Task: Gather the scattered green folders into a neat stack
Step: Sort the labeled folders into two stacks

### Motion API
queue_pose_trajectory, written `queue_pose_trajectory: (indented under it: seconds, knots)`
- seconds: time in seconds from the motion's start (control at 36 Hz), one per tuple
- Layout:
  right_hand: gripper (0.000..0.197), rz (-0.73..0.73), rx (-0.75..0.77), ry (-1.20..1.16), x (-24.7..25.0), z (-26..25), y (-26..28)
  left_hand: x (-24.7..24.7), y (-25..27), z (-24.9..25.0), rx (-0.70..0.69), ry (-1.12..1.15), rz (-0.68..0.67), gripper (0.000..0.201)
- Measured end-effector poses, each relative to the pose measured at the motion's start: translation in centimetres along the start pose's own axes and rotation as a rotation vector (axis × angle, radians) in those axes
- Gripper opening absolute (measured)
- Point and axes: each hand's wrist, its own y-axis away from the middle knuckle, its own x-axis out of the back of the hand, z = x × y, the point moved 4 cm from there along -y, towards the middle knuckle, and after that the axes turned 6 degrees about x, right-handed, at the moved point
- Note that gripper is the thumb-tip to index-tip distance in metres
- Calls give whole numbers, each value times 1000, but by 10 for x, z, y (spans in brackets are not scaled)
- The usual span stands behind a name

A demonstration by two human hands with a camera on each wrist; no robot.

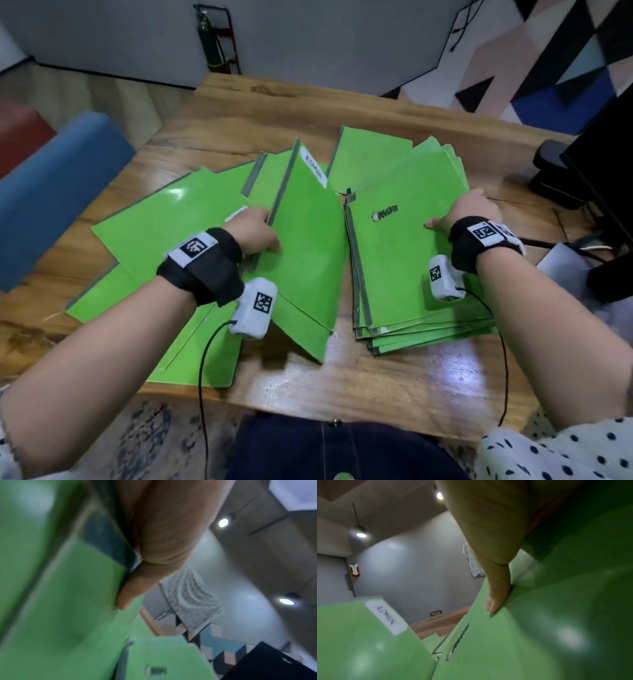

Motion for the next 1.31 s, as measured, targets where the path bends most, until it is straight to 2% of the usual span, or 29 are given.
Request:
queue_pose_trajectory:
  seconds: [0.11,0.19,0.28,0.36,0.42,0.47,0.53,0.61,0.67,0.72,0.75,0.78,0.83,0.86,0.89,0.92,1.0,1.06,1.11,1.17,1.25,1.31]
  knots:
    - [95,-41,-21,-46,-10,12,0,30,3,31,-69,5,148,27]
    - [99,-83,-43,-90,-19,22,0,54,0,39,-107,107,243,30]
    - [110,-160,-58,-124,-37,34,4,67,-5,37,-128,358,219,33]
    - [90,-291,-48,-185,-71,47,7,57,-10,30,-110,560,135,30]
    - [89,-386,-39,-209,-94,55,10,33,-16,21,-98,592,66,37]
    - [88,-474,-31,-202,-112,60,17,1,-21,10,-81,517,29,42]
    - [80,-550,-18,-214,-124,61,25,-35,-28,-4,-30,360,-15,53]
    - [80,-607,-52,-326,-136,64,26,-78,-31,-25,113,124,-132,61]
    - [101,-619,-82,-420,-141,65,24,-99,-28,-33,158,54,-188,69]
    - [142,-639,-111,-506,-144,63,25,-113,-29,-36,94,57,-153,86]
    - [152,-651,-108,-527,-142,60,27,-117,-29,-34,49,54,-116,91]
    - [151,-668,-105,-537,-141,56,30,-121,-28,-31,10,4,-86,85]
    - [147,-692,-101,-515,-141,50,34,-132,-21,-21,42,-176,-118,52]
    - [151,-682,-103,-476,-140,47,36,-139,-19,-19,67,-226,-153,44]
    - [153,-666,-115,-439,-142,46,36,-146,-19,-15,63,-263,-177,44]
    - [145,-646,-117,-404,-143,46,36,-152,-21,-13,49,-281,-194,47]
    - [101,-596,-125,-304,-148,47,32,-147,-27,-17,-15,-305,-154,46]
    - [92,-576,-122,-277,-150,46,30,-129,-35,-31,-43,-331,-72,49]
    - [93,-580,-106,-250,-148,45,33,-108,-47,-56,37,-333,63,57]
    - [92,-590,-95,-242,-148,45,34,-89,-55,-90,199,-336,168,66]
    - [92,-572,-90,-244,-148,44,35,-82,-56,-142,444,-332,130,87]
    - [92,-571,-102,-248,-149,44,36,-92,-51,-159,479,-384,67,94]
